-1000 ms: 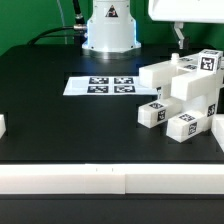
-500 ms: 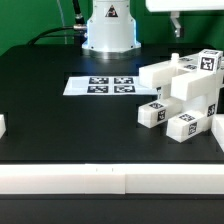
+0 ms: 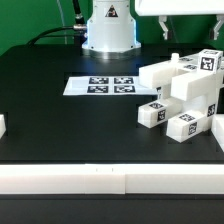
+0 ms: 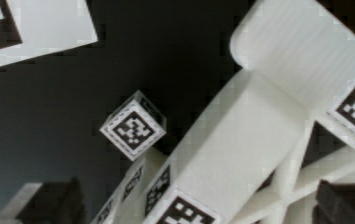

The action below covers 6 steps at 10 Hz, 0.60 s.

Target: Assemble chair

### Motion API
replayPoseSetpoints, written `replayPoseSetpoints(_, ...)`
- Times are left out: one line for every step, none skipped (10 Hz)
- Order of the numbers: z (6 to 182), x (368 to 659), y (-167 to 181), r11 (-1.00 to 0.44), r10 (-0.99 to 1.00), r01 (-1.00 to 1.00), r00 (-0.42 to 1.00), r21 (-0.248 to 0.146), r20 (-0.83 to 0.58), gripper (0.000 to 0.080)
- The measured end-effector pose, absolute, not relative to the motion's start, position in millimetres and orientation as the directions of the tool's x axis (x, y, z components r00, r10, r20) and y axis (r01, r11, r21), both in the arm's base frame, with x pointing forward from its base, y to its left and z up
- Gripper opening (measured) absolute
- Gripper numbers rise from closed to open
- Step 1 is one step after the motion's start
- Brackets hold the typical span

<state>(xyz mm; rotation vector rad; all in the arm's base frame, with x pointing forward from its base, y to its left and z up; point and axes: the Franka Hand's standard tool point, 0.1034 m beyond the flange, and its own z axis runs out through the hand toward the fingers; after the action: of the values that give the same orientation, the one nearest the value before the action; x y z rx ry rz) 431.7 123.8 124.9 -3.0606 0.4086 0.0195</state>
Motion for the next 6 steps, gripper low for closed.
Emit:
replayPoseSetpoints(124.6,431.2,123.0,-0.964,-0.26,-0.26,0.965,-0.051,-0.02,0.0648)
replayPoseSetpoints(122.4,426.0,116.1,-0.977,-0.204,-0.205,0.979,-0.051,-0.022,0.0648)
replayPoseSetpoints(119.8,418.6,110.4,-0.976,-0.209,-0.21,0.978,-0.05,-0.026,0.0648)
replayPoseSetpoints(115.5,410.8,107.6,-0.976,-0.209,-0.21,0.978,-0.048,-0.022,0.0648)
replayPoseSetpoints(109.8,403.4,104.9,-0.978,-0.205,-0.205,0.979,-0.043,-0.02,0.0648)
replayPoseSetpoints(105.2,398.7,102.6,-0.977,-0.208,-0.208,0.978,-0.042,-0.016,0.0648)
